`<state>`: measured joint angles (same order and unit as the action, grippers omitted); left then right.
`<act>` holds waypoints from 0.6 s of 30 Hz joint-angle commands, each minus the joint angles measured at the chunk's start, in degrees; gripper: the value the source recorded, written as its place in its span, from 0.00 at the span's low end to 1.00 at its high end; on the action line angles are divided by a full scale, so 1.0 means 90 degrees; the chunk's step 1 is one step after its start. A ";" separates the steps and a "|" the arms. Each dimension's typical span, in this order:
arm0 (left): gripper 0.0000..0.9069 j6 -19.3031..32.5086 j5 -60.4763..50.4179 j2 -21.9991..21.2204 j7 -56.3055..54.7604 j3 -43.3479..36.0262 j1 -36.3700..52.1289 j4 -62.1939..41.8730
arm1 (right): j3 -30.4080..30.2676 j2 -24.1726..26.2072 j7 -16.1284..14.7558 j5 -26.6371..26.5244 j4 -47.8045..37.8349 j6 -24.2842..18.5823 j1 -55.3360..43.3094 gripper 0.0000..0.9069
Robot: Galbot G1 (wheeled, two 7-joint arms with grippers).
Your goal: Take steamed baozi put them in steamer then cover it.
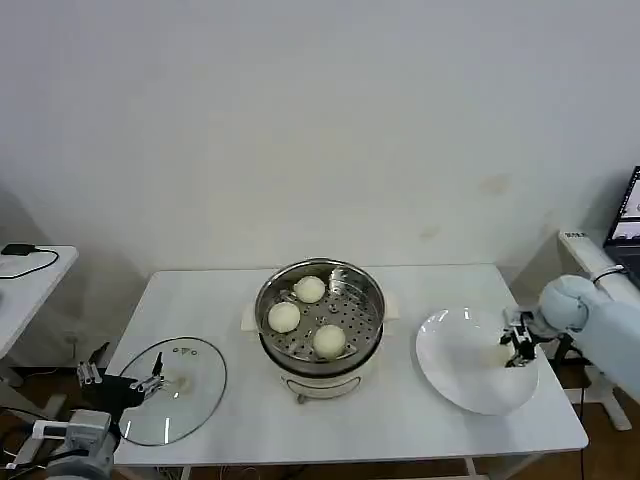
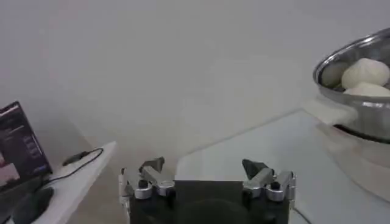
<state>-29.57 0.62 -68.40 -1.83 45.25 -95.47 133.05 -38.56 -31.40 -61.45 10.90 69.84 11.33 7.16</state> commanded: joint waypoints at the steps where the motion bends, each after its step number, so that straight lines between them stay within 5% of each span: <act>1: 1.00 -0.0008 -0.0015 0.0004 -0.0003 -0.0039 0.0063 -0.0052 | -0.1679 0.0451 0.0030 -0.0952 0.0953 0.0260 -0.2658 0.60; 9: 1.00 -0.0011 -0.0014 0.0074 0.0001 -0.0091 0.0196 -0.0151 | -0.3578 -0.0202 0.0304 -0.2377 0.1778 0.0815 -0.5114 0.60; 18: 1.00 -0.0005 -0.0091 0.0027 0.0014 -0.0119 0.0253 -0.0178 | -0.4147 -0.1893 0.0993 -0.3682 0.1952 0.1786 -0.5467 0.61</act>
<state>-29.67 0.05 -68.15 -1.68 44.33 -93.42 131.62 -62.90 -34.34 -58.23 -6.40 82.62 18.26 -27.19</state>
